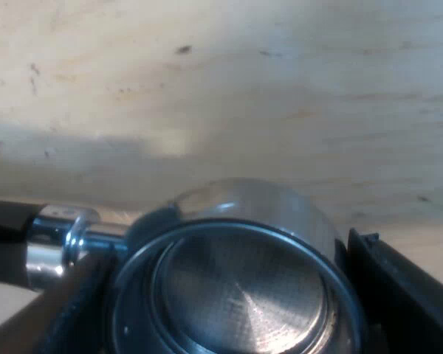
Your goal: Put the handle in the coffee machine
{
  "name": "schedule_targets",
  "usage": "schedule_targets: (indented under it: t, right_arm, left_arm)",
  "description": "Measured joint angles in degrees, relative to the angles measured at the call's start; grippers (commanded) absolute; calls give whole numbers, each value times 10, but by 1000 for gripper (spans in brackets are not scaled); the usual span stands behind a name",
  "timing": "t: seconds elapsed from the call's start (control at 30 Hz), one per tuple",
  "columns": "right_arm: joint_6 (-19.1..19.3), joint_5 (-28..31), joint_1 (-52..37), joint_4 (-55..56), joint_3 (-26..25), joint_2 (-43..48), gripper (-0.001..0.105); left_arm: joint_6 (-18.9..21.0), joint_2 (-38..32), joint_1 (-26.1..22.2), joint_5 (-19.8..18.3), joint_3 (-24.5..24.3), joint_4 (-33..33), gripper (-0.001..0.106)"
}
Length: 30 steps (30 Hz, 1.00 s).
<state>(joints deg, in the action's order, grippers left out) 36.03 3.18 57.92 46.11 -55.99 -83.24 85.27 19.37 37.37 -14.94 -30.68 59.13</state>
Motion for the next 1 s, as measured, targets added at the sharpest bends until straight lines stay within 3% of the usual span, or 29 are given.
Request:
schedule_targets:
  t: [0.3, 0.33, 0.47, 1.0]
  right_arm:
    - [59, 1, 0, 37, 0, 47, 0]
    - [83, 1, 0, 48, 0, 64, 0]
    - [118, 2, 0, 68, 0, 90, 0]
    - [200, -7, 0, 88, 0, 105, 0]
  left_arm:
    - [0, 0, 0, 0, 0, -5, 91]
    - [0, 0, 0, 0, 0, -9, 91]
    - [0, 0, 0, 0, 0, -20, 91]
    - [0, 0, 0, 0, 0, -24, 91]
